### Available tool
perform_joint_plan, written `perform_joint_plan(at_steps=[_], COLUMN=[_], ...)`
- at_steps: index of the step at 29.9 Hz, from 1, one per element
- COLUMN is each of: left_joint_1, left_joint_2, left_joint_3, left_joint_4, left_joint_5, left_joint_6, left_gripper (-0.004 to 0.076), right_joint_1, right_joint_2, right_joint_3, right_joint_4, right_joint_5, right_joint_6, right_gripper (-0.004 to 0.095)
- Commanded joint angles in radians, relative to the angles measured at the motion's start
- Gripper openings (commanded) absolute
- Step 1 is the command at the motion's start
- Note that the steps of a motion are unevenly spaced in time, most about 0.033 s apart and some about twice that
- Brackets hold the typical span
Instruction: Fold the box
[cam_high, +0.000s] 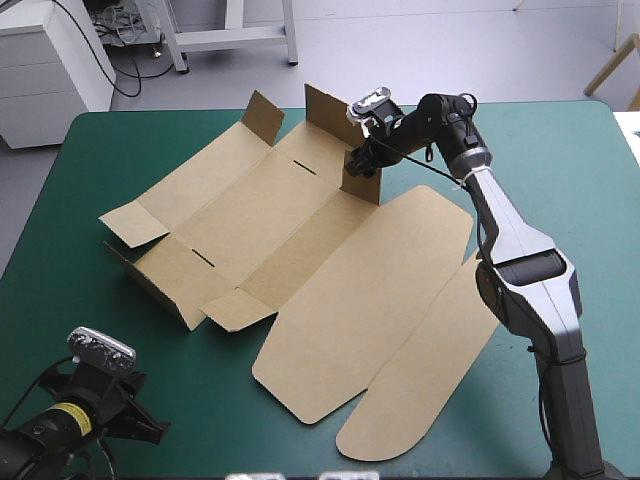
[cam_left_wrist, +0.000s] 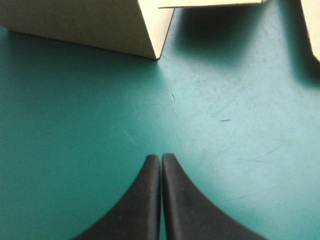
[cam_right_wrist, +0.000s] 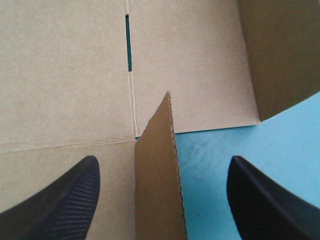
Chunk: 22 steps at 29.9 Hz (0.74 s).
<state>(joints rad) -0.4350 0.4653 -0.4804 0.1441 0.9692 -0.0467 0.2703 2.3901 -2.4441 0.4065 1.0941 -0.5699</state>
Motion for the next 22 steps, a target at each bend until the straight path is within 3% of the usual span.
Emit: perform_joint_plan(at_steps=[1, 7, 10, 13, 20, 22], left_joint_1=[-0.003, -0.003, -0.003, -0.003, -0.003, -0.003], left_joint_2=[0.008, 0.008, 0.008, 0.008, 0.008, 0.008], left_joint_3=[-0.020, -0.020, -0.020, -0.020, -0.020, -0.020], left_joint_4=[0.004, 0.004, 0.004, 0.004, 0.004, 0.004], left_joint_5=[-0.056, -0.056, -0.056, -0.056, -0.056, -0.056], left_joint_6=[-0.008, -0.008, -0.008, -0.008, -0.008, -0.008], left_gripper=[-0.0010, -0.0010, -0.0010, -0.0010, -0.0010, -0.0010], right_joint_1=[0.002, 0.010, 0.013, 0.015, 0.017, 0.017], right_joint_2=[-0.044, -0.015, -0.015, -0.015, -0.015, -0.015], right_joint_3=[-0.033, -0.033, -0.033, -0.033, -0.033, -0.033], right_joint_4=[0.040, 0.042, 0.042, 0.036, 0.032, 0.032], right_joint_5=[-0.042, -0.044, -0.046, -0.046, -0.038, -0.036], right_joint_6=[-0.008, -0.010, -0.016, -0.016, -0.015, -0.015], right_gripper=[0.0645, 0.0640, 0.0589, 0.0478, 0.0050, -0.0018])
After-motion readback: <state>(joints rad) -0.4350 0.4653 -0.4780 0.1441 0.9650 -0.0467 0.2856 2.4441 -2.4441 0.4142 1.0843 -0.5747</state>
